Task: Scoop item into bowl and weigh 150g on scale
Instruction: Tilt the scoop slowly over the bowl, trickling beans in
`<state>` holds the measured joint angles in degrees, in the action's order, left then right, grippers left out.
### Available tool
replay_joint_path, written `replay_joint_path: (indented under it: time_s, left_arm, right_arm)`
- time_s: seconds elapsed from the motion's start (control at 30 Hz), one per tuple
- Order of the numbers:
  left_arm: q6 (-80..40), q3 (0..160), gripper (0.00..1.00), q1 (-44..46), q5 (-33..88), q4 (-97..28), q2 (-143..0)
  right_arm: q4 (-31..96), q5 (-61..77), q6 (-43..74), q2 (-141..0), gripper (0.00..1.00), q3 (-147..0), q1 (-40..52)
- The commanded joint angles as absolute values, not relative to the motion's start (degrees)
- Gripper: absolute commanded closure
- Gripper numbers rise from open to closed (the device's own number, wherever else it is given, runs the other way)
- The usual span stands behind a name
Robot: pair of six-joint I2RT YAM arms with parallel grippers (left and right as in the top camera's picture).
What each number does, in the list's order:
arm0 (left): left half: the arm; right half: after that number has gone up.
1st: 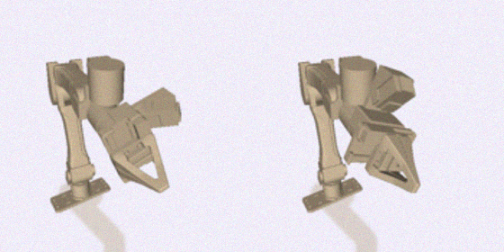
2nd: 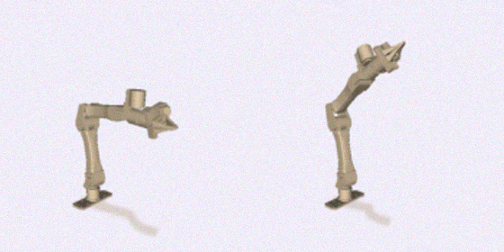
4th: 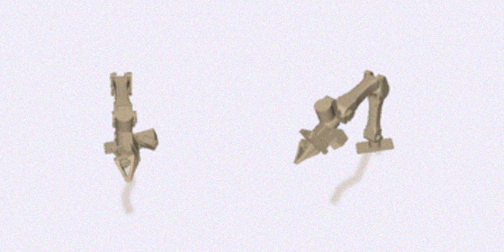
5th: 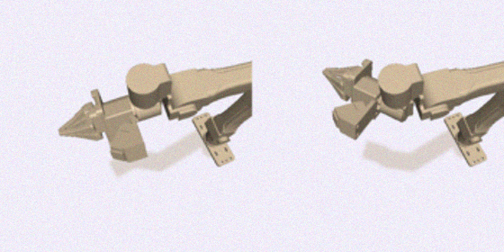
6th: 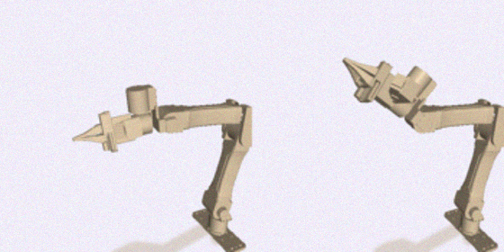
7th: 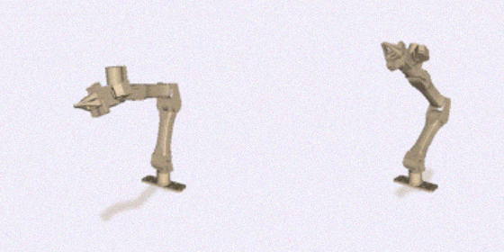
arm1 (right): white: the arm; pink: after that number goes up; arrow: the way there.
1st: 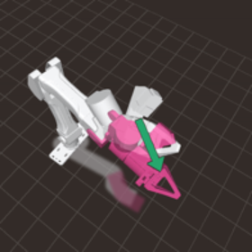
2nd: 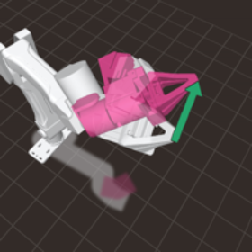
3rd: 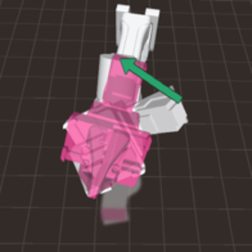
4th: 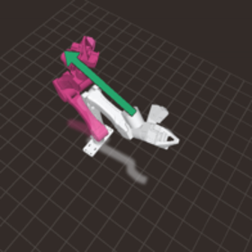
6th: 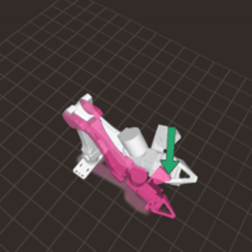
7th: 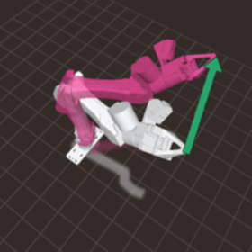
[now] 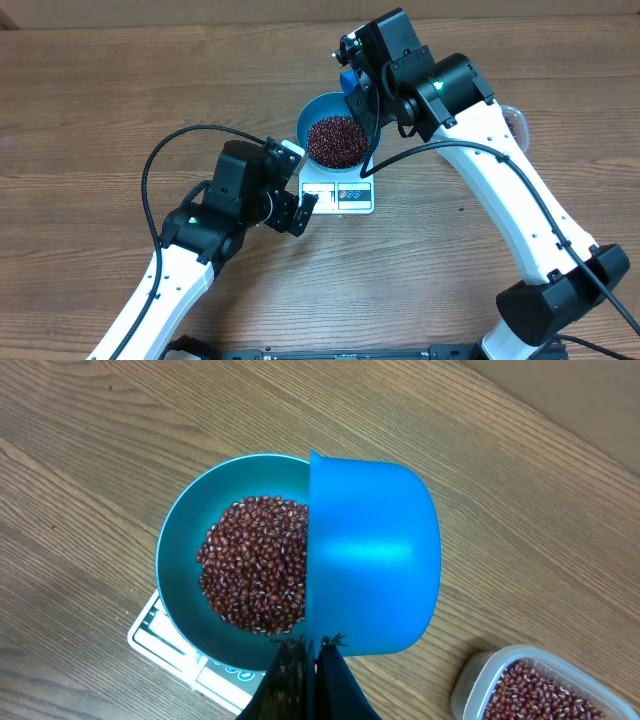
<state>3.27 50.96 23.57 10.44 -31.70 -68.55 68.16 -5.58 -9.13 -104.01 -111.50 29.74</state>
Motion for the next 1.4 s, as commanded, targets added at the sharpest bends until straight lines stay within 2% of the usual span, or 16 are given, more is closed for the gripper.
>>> replay_joint_path:
  time_s: [0.0,1.37]
  left_arm:
    - [2.6,50.9,0.0,23.4,10.1,-31.7,-68.9]
    - [2.6,50.9,0.0,23.4,10.1,-31.7,-68.9]
  right_arm:
    - [67.7,-6.4,-9.5,-102.9,0.96,-112.6,30.0]
    - [67.0,-8.1,-14.5,-102.9,0.96,-112.6,30.0]
